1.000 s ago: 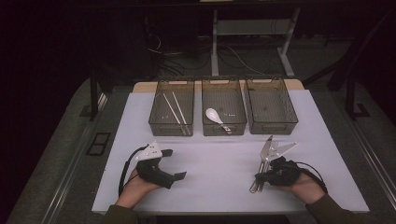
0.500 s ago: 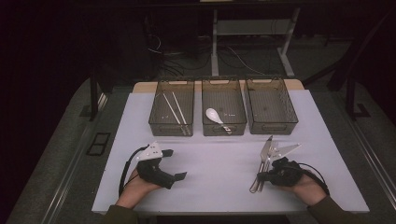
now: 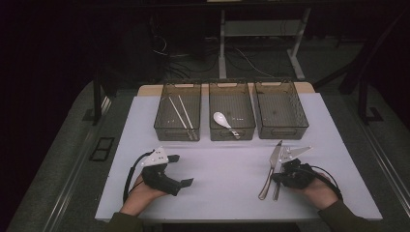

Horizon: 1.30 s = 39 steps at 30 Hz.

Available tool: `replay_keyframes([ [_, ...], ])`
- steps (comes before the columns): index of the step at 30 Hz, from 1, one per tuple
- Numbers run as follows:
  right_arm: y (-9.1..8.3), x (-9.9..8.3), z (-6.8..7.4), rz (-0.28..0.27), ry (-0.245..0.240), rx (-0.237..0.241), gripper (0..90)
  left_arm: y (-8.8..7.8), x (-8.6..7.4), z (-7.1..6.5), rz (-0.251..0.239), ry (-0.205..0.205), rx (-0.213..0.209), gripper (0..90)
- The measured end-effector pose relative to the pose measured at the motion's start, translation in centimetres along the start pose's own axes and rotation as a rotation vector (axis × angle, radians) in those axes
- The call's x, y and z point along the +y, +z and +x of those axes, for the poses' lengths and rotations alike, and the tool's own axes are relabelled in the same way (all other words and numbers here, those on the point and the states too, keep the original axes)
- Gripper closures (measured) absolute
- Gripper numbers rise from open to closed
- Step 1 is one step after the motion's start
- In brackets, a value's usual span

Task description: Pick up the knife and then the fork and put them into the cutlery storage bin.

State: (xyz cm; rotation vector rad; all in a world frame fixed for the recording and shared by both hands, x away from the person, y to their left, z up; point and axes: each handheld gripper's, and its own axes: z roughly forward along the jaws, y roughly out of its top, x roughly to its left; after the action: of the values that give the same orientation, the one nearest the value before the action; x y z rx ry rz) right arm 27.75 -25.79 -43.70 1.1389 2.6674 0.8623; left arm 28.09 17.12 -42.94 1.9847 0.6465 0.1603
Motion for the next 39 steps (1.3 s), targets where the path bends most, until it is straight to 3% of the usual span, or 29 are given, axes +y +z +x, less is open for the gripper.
replay_keyframes([
  [12,-1.7,-1.7,-0.6,0.052,0.032,-0.025,89.8,0.0,0.0,0.0,0.001,0.001,-0.001,0.0],
  [20,-3.3,-2.8,-2.8,0.077,0.087,-0.091,89.8,0.1,0.0,0.1,0.004,0.007,-0.003,0.0],
  [27,-3.8,-3.7,-4.3,0.099,0.12,-0.118,89.8,0.1,0.0,0.1,0.005,0.004,-0.003,0.0],
  [35,-4.6,-3.1,-4.8,0.081,0.134,-0.08,89.4,0.1,0.1,0.0,0.002,0.002,-0.003,0.0],
  [39,-5.0,-2.3,-5.4,0.083,0.144,-0.078,82.3,0.1,0.1,0.0,-0.002,-0.001,-0.003,0.0],
])
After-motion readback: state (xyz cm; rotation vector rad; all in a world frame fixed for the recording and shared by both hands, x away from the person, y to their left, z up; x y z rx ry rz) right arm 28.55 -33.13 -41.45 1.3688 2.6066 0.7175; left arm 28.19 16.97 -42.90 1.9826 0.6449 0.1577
